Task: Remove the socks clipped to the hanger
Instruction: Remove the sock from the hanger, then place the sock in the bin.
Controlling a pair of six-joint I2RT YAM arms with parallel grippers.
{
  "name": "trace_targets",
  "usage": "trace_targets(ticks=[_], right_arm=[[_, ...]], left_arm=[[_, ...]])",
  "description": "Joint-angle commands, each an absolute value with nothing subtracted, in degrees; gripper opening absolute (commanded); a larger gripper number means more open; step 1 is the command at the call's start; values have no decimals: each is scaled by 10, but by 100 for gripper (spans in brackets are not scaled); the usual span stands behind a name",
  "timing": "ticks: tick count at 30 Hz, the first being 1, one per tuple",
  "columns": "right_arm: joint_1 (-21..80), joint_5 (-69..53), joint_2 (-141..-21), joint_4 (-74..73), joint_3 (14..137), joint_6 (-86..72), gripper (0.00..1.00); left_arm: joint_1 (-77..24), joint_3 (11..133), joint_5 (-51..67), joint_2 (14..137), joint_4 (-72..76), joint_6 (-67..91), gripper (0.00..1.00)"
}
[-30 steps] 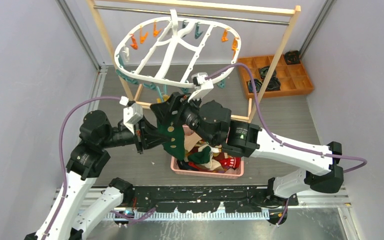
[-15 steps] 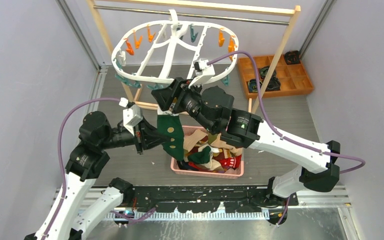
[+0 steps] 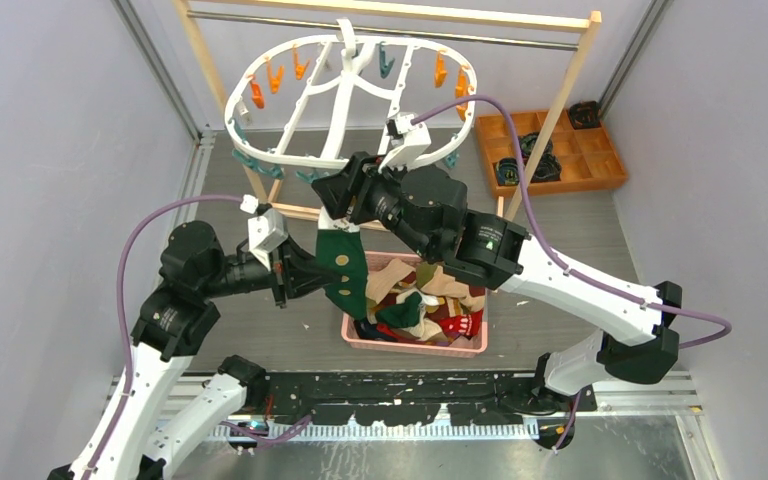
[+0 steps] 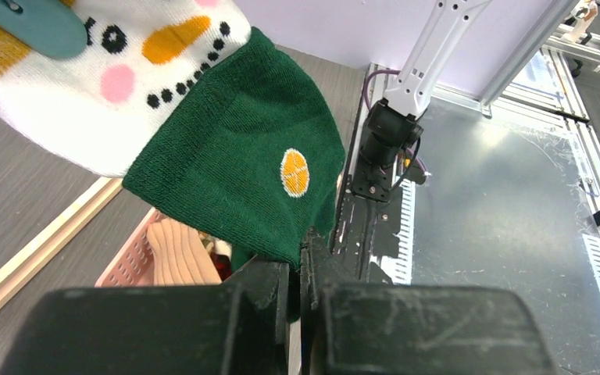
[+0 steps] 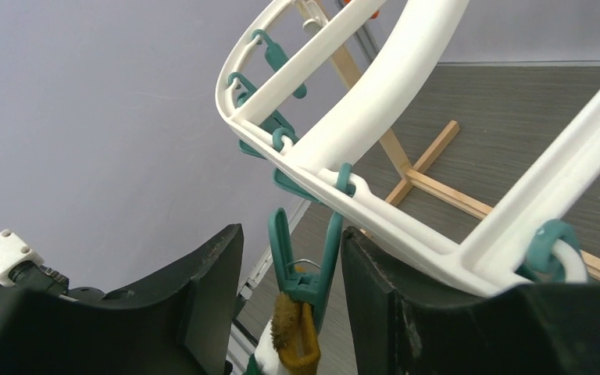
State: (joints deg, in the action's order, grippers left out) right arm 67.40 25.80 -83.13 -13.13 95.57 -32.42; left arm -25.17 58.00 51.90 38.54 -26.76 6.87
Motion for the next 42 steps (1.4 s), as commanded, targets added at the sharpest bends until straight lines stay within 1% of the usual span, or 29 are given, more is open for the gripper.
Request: trace_targets(ticks=[1, 5, 6, 7, 12, 16, 28, 29, 30, 33, 34, 36, 39, 40, 42], right_arm=[[672, 262, -836, -138, 992, -305, 54], [670, 262, -842, -137, 1001, -306, 52], [668, 262, -843, -135, 1001, -308, 50], [667, 262, -843, -133, 1001, -311, 46], [659, 262, -846, -127, 1001, -327, 11], [656, 262, -844, -121, 997, -331, 1], [641, 237, -825, -114, 973, -352, 1], [640, 229, -820, -115, 966, -350, 4], [640, 219, -815, -117, 959, -345, 14], [641, 183, -784, -133, 924, -323, 62], [640, 159, -769, -132, 903, -317, 69], [641, 111, -729, -130, 849, -312, 85], [642, 62, -667, -113, 764, -318, 97], [643, 52, -648, -101, 734, -324, 99], [652, 38, -612, -76, 680, -332, 100]], left_arm=[[-257, 606, 517, 388, -274, 51, 1], [-257, 606, 517, 387, -289, 31, 1], [-257, 606, 517, 387, -292, 27, 1], [-257, 606, 518, 386, -296, 22, 1], [-258, 608, 519, 385, -319, -5, 0], [-258, 611, 522, 384, -341, -34, 0], [-258, 606, 534, 377, -441, -141, 0], [-258, 606, 533, 376, -446, -145, 0], [-258, 607, 532, 375, -451, -149, 0], [-258, 612, 534, 372, -463, -162, 0], [-258, 612, 536, 371, -465, -166, 0], [-258, 612, 538, 369, -467, -172, 0], [-258, 611, 544, 371, -465, -174, 0], [-258, 612, 545, 372, -465, -174, 0], [-258, 613, 548, 375, -462, -171, 0]])
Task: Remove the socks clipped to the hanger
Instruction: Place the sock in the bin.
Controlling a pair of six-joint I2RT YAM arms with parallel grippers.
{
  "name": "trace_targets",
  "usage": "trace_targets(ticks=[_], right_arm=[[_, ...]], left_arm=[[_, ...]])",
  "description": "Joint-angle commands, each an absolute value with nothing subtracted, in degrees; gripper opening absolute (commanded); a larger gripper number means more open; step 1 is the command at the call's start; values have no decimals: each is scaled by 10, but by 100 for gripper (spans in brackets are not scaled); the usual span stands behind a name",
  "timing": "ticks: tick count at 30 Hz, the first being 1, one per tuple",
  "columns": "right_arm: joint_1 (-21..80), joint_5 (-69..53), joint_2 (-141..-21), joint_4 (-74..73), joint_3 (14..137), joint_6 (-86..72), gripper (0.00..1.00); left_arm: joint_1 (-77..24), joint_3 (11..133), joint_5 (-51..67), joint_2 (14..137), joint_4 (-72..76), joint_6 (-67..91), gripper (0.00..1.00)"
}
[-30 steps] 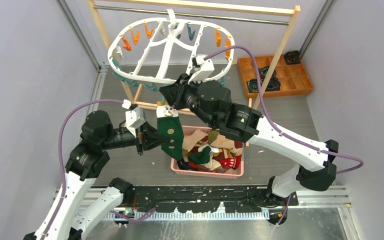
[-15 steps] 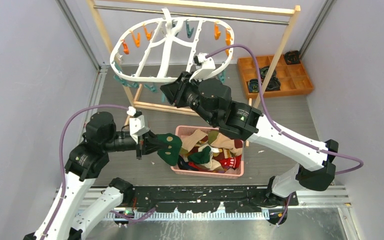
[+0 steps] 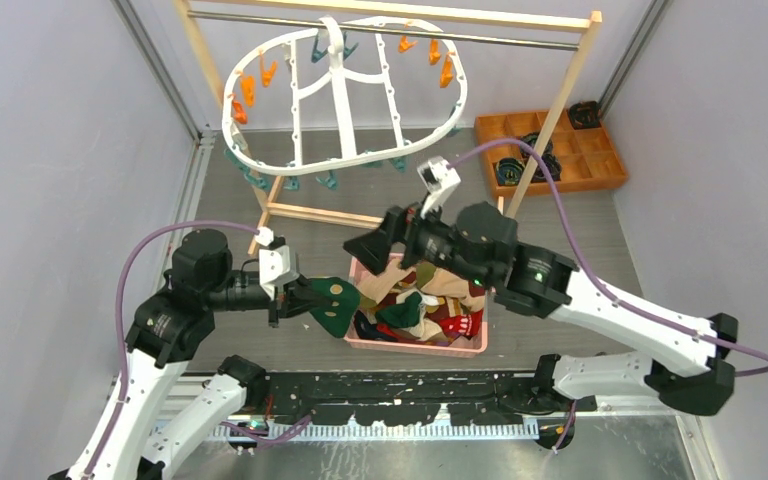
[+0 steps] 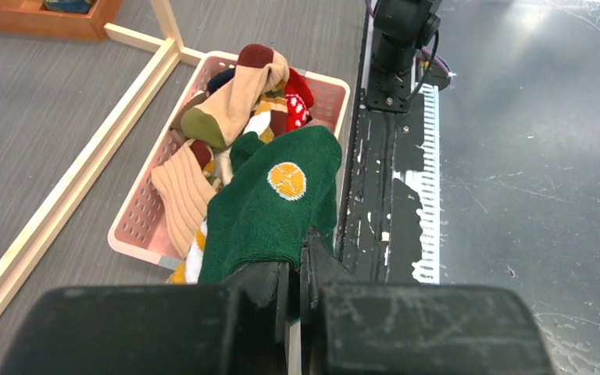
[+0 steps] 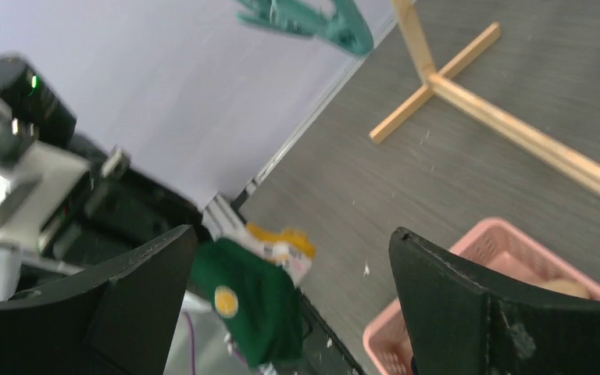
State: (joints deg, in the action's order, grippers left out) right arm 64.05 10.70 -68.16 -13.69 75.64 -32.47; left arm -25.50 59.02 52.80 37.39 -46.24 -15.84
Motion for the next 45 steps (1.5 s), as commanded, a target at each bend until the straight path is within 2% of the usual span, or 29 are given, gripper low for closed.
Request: trace_targets(ticks=[1, 5, 9, 12, 14, 18, 19, 20, 21, 23, 24, 31, 39, 42, 45], right_arm=[[658, 32, -598, -60, 659, -334, 100], [702, 12, -583, 14, 602, -309, 97], [724, -26, -609, 50, 588, -293, 86], [724, -33, -621, 82, 575, -291, 73], [723, -35, -626, 89, 577, -288, 59], [722, -24, -621, 68, 582, -292, 10], [722, -14, -615, 57, 581, -297, 2], [719, -3, -604, 47, 578, -304, 1], [715, 15, -594, 35, 573, -315, 1], [707, 35, -571, -3, 562, -338, 1], [702, 42, -560, -36, 560, -351, 1], [656, 57, -544, -260, 547, -432, 1], [499, -31, -631, -189, 446, -441, 1], [478, 8, -696, -183, 434, -427, 1], [476, 98, -751, -187, 430, -414, 1]], left_arm=[[-258, 614, 548, 377, -460, -167, 0], [-258, 617, 557, 383, -443, -144, 0], [-258, 627, 570, 390, -443, -138, 0], [-258, 635, 575, 394, -452, -145, 0], [-258, 641, 579, 396, -461, -151, 0], [-258, 649, 580, 398, -471, -156, 0], [-258, 649, 579, 397, -473, -157, 0], [-258, 650, 570, 397, -474, -157, 2], [-258, 650, 562, 397, -475, -156, 17], [-258, 647, 531, 395, -477, -143, 89], [-258, 645, 513, 394, -482, -141, 98], [-229, 597, 313, 421, -490, -180, 100], [-53, 622, 404, 538, -489, -152, 100], [-27, 625, 389, 562, -497, -158, 100], [-18, 607, 373, 557, -492, -164, 100]])
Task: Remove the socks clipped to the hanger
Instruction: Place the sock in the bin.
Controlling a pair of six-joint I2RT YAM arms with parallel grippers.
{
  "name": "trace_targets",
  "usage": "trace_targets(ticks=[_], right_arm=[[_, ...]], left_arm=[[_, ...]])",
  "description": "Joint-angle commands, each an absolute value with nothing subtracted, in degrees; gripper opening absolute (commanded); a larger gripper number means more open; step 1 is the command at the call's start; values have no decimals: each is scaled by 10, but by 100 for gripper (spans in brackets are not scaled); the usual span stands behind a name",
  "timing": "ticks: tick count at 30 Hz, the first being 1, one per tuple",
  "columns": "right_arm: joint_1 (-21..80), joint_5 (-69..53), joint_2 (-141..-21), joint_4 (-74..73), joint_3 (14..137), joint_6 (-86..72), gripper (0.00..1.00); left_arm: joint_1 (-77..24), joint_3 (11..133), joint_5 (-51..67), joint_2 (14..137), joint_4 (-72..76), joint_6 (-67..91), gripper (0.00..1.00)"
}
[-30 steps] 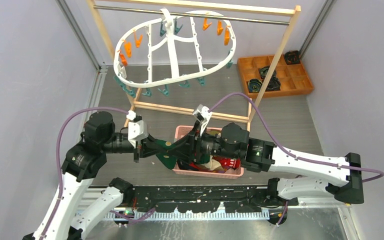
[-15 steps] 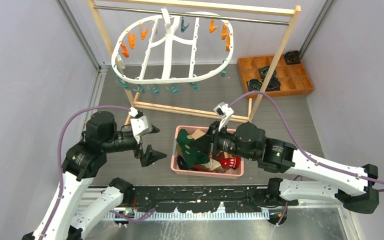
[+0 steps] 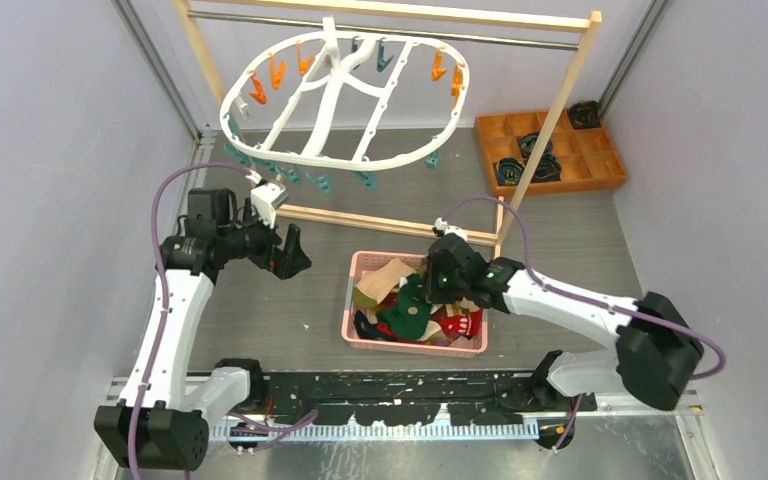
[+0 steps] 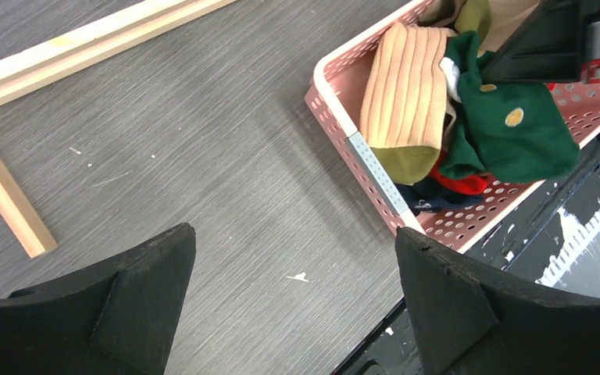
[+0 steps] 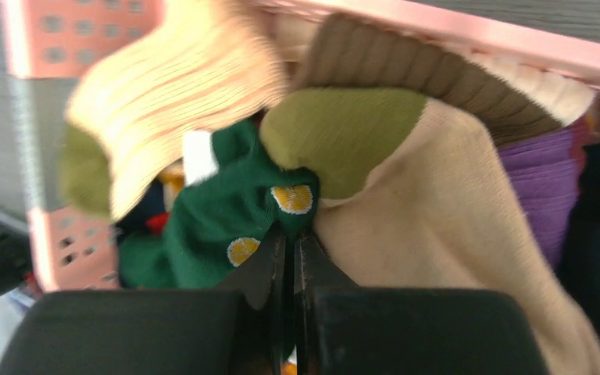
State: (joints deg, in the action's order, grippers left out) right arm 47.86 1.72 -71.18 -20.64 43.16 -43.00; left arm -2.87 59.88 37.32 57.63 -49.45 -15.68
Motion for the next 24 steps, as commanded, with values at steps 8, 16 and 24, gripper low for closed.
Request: trace_targets(ticks=[8, 16, 24], right_arm=[[501, 278, -674, -220, 430, -392, 26], [504, 170, -547, -344, 536, -407, 57], [504, -102, -561, -51, 349, -537, 26]], left_arm=[[6, 588, 379, 570, -469, -139, 100], [59, 606, 399, 611, -477, -146, 100], [94, 575, 402, 605, -464, -134, 100]])
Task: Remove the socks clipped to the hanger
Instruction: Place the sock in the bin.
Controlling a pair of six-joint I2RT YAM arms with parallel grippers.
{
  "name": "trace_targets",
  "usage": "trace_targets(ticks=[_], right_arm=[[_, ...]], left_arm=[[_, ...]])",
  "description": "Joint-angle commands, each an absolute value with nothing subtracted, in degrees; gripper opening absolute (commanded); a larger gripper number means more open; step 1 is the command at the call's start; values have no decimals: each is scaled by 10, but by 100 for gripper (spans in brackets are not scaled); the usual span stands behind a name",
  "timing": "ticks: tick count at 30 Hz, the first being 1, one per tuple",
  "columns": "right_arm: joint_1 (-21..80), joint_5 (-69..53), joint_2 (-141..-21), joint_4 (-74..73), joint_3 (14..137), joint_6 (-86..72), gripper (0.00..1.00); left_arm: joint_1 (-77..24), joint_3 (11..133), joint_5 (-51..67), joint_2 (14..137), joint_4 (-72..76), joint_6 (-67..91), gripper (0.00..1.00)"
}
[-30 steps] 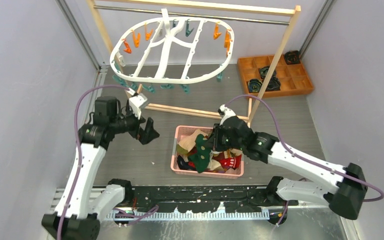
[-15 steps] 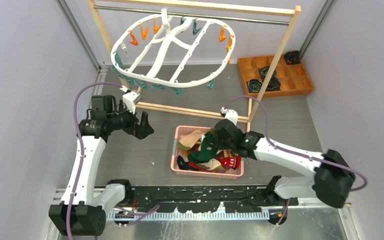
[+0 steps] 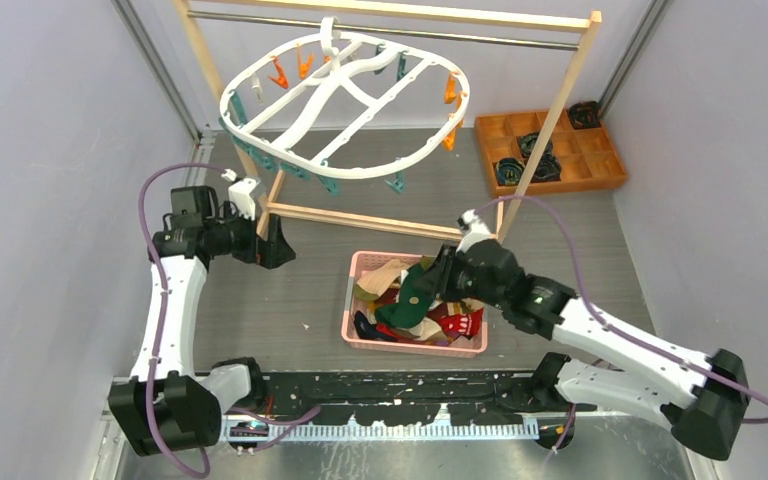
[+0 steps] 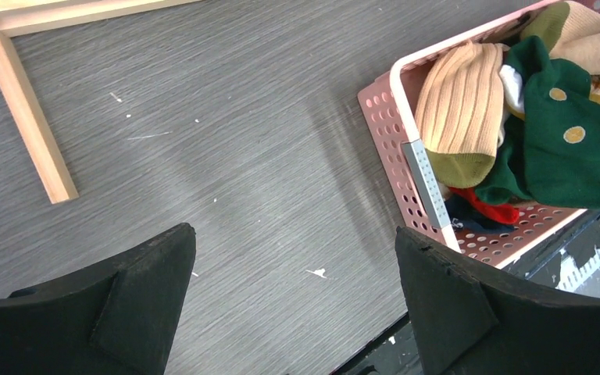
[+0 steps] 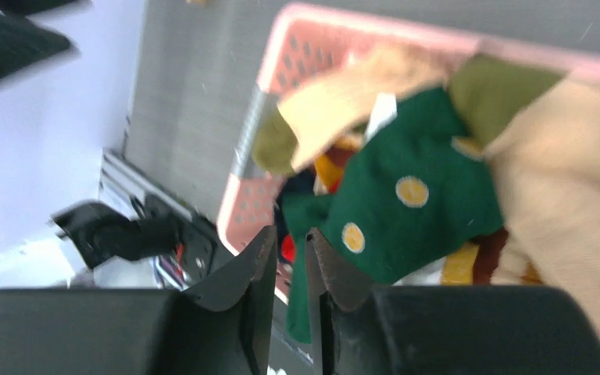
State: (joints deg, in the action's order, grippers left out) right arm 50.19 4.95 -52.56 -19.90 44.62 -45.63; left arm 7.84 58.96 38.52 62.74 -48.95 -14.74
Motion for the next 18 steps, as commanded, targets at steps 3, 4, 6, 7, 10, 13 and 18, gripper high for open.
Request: trace_targets(ticks=[3, 4, 6, 7, 10, 13, 18], right_arm=[[502, -101, -611, 11, 299, -546, 25], [503, -88, -628, 16, 289, -543, 25], [502, -34, -649, 11, 278, -530, 24], [504, -14, -648, -2, 279, -521, 25], [507, 56, -583, -29, 280, -503, 37], [506, 73, -511, -98, 323, -480, 57], [505, 155, -419, -243, 412, -446, 99]], left_arm=[[101, 553, 389, 593, -432, -116, 100], [101, 548, 387, 593, -425, -109, 100], [102, 540, 383, 599, -410, -95, 100], [102, 538, 382, 603, -403, -87, 100], [102, 528, 371, 614, -376, -63, 100], [102, 518, 343, 622, -346, -46, 100], [102, 506, 276, 624, -312, -24, 100]])
